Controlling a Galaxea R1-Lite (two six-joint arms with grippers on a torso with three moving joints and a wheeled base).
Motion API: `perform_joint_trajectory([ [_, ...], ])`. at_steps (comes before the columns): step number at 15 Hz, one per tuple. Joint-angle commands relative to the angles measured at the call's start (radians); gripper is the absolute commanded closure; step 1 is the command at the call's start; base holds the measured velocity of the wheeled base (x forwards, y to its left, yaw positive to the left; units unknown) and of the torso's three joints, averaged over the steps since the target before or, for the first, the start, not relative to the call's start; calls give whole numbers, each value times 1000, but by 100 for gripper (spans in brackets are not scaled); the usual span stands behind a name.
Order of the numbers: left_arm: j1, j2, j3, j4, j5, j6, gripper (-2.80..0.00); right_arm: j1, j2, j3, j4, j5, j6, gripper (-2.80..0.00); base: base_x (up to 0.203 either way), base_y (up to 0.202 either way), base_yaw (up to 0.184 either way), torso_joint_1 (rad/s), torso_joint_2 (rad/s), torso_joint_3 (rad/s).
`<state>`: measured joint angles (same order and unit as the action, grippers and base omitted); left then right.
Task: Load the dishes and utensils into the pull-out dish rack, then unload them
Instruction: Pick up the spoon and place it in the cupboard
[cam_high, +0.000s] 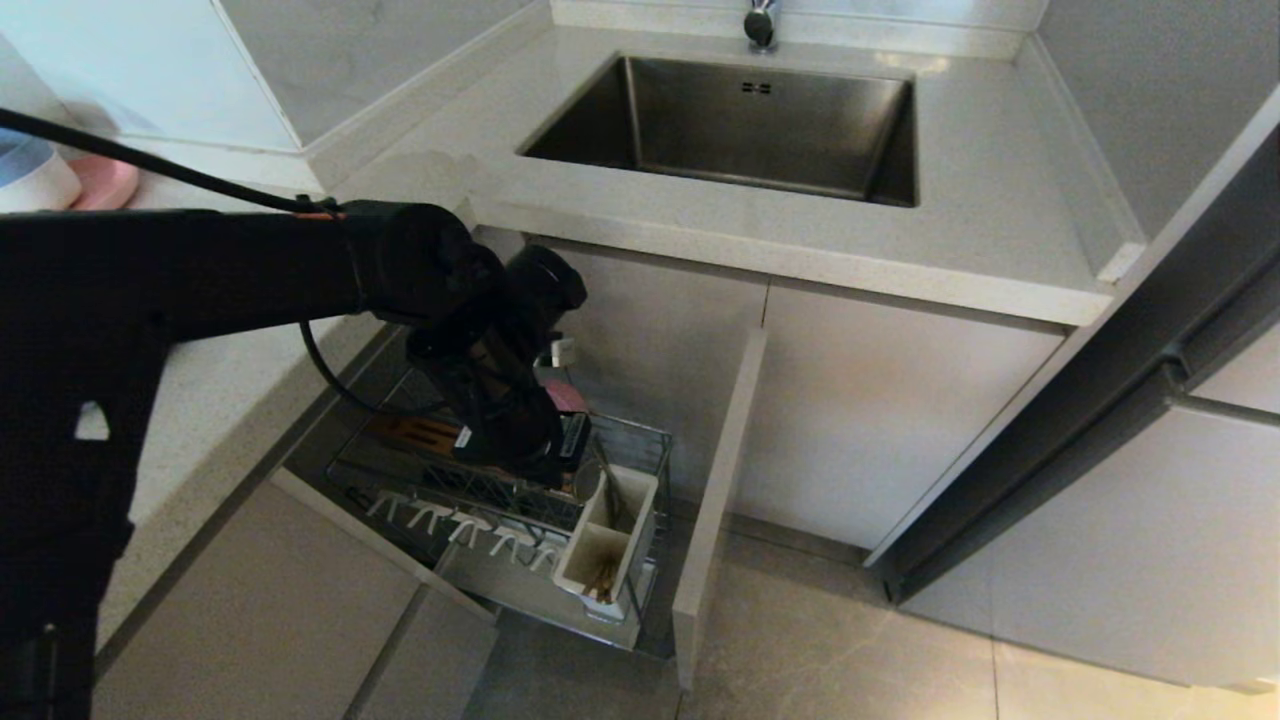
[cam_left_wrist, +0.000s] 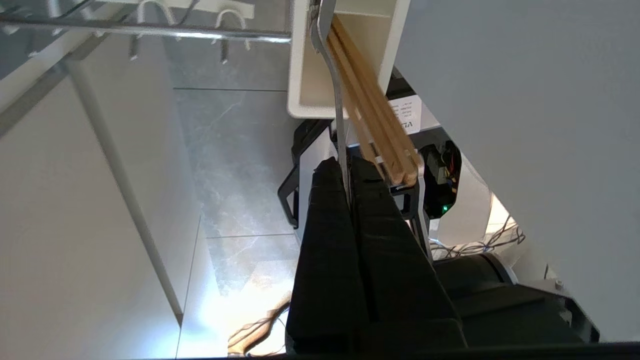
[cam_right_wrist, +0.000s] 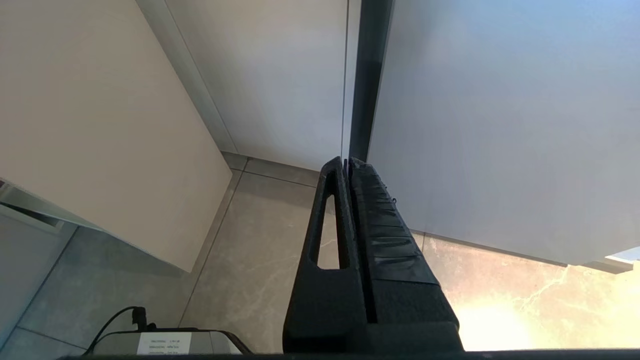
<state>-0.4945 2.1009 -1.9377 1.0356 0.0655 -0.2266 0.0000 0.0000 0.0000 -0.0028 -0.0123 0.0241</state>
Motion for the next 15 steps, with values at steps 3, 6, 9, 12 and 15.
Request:
perform_joint_trajectory([
  [3,-10,54,-10,-24,2,-7,0,0,0,0,0,0,0,0,0,0,0,0,0,0],
  [6,-12,86,-10,-53,4,-7,0,0,0,0,0,0,0,0,0,0,0,0,0,0],
  [9,-16,115,-10,-67,10,-7,0,0,1,0,0,0,0,0,0,0,0,0,0,0],
  [12,-16,135,-12,-96,10,-7,0,0,0,0,0,0,0,0,0,0,0,0,0,0],
  [15,-19,168,-12,-131,10,-7,0,0,0,0,0,0,0,0,0,0,0,0,0,0],
])
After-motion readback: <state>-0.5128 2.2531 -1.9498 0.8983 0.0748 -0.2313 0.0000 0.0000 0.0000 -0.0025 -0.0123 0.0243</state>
